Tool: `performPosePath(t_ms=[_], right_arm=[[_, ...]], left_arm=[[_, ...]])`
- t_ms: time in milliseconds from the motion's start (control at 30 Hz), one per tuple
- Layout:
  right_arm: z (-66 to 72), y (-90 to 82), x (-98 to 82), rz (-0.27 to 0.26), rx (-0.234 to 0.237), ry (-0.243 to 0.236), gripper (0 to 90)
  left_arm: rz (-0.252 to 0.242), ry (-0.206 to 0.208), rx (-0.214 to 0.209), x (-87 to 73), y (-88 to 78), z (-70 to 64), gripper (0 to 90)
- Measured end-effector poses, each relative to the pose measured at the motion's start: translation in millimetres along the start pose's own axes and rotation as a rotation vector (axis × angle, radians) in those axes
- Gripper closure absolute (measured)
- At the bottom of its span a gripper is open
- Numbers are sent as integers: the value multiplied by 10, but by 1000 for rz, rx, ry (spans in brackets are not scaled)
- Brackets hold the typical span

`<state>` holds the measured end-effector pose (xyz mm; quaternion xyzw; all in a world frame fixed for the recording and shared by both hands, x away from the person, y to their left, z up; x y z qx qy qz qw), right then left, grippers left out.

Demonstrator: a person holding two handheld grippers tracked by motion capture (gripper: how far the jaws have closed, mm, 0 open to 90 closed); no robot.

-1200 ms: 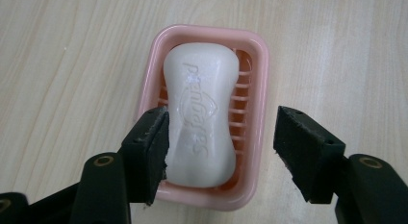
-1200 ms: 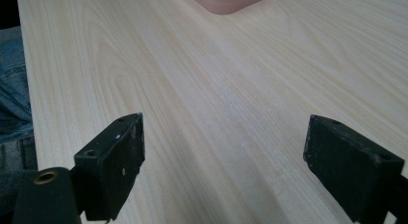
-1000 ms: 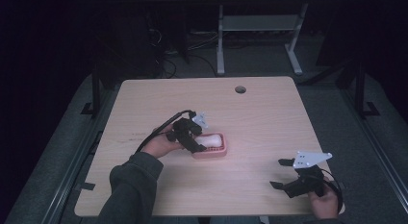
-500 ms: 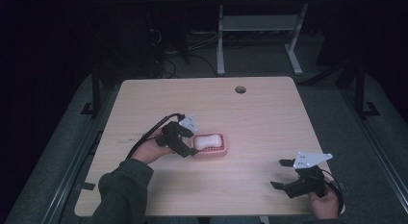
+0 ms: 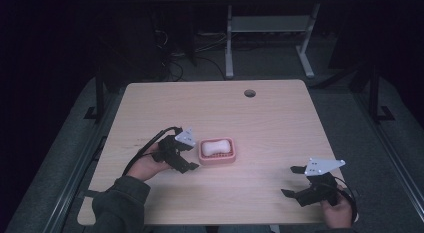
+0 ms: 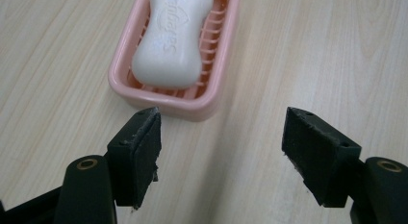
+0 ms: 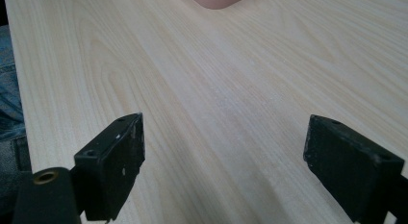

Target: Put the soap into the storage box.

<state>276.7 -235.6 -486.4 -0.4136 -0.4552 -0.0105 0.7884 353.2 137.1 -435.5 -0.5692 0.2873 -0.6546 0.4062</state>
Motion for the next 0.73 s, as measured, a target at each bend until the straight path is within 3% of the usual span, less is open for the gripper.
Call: performPosePath(t_ms=[367, 600, 700, 733], right_arm=[[6, 4, -5, 1, 0, -3, 141], [14, 8, -11, 8, 2, -2, 141], [28, 9, -15, 11, 2, -5, 141], [33, 6, -15, 11, 3, -6, 141]], left_arm=[[-4, -12, 24, -207, -99, -248, 288], [-19, -28, 41, -439, -130, -520, 282], [5, 10, 46, -508, -155, -624, 279], [5, 2, 51, -522, -154, -631, 278]])
Point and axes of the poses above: each handheld gripper's, and its own axes: y roughly forward along the jaws, x roughly out of its top, z roughly to its left, the point moved 5 cm from there along y, roughly forward along the jaws, and after that the axes turned 14 degrees about y, right-handed, at the moved point
